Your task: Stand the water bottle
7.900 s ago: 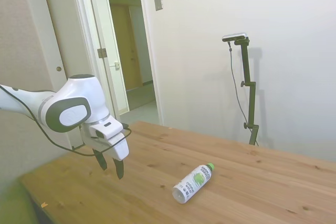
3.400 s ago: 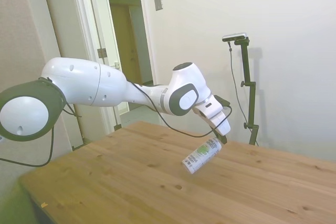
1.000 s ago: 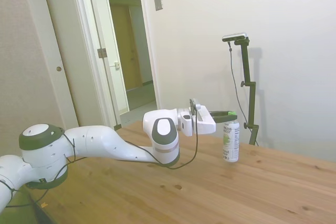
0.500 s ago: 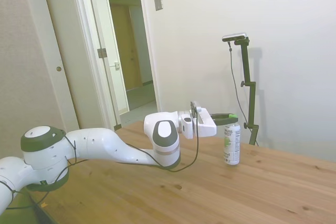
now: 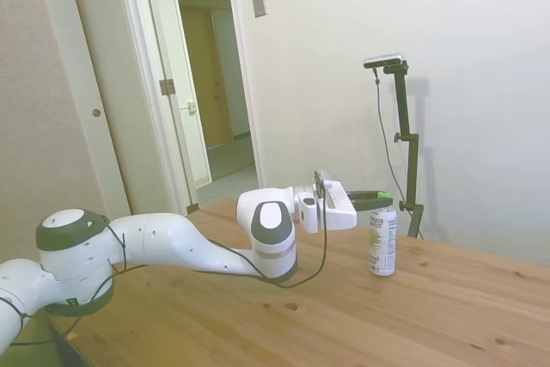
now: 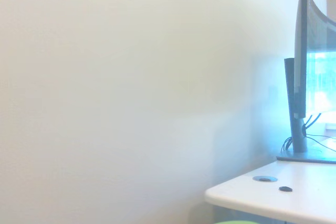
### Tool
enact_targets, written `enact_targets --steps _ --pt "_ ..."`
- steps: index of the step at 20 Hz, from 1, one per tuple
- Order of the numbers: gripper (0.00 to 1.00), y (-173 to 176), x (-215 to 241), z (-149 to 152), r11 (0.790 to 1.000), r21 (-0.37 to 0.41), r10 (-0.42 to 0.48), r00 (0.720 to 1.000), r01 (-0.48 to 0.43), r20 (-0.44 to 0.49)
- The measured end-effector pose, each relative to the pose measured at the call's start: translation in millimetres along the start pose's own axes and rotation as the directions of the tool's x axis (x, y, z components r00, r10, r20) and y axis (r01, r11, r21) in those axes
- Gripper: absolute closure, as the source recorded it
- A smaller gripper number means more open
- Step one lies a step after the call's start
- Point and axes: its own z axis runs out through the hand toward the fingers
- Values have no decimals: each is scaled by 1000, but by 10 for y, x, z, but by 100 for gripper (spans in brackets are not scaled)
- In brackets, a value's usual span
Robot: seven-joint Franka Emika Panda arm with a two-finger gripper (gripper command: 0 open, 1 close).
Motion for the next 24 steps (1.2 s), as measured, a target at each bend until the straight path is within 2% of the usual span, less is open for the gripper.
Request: enact_targets --steps 24 --pt "0 -99 -7 -50 1000 2 -10 1000 10 11"
